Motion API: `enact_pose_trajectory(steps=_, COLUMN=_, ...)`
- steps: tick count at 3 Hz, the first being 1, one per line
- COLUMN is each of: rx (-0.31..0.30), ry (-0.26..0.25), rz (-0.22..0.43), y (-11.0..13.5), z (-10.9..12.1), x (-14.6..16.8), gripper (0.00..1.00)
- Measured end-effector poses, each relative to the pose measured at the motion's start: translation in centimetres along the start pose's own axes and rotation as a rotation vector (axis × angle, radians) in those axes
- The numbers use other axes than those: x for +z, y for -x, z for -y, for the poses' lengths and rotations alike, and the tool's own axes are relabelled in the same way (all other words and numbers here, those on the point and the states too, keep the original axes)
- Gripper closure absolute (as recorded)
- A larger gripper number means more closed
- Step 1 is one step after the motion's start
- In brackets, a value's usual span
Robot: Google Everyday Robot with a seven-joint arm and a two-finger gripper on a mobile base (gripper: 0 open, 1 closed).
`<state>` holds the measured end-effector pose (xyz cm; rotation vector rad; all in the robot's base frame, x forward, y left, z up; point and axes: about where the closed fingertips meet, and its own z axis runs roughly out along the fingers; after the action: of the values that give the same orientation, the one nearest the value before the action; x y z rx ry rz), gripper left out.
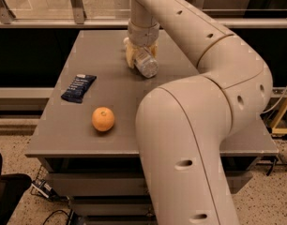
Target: Place blue plastic bottle upright
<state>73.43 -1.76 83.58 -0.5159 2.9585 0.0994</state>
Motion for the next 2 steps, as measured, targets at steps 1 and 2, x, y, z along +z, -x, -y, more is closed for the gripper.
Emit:
enact_pose_trajectory(steps=1, rx=-0.001, ry=0.002, rz=0.009, y=0.36, z=-0.09, x=0.02, gripper=1.00)
enact_pose_trajectory(steps=2, rx=-0.001, ry=0.002, rz=0.009, y=0.37, z=-0.09, x=0.03, gripper=1.00)
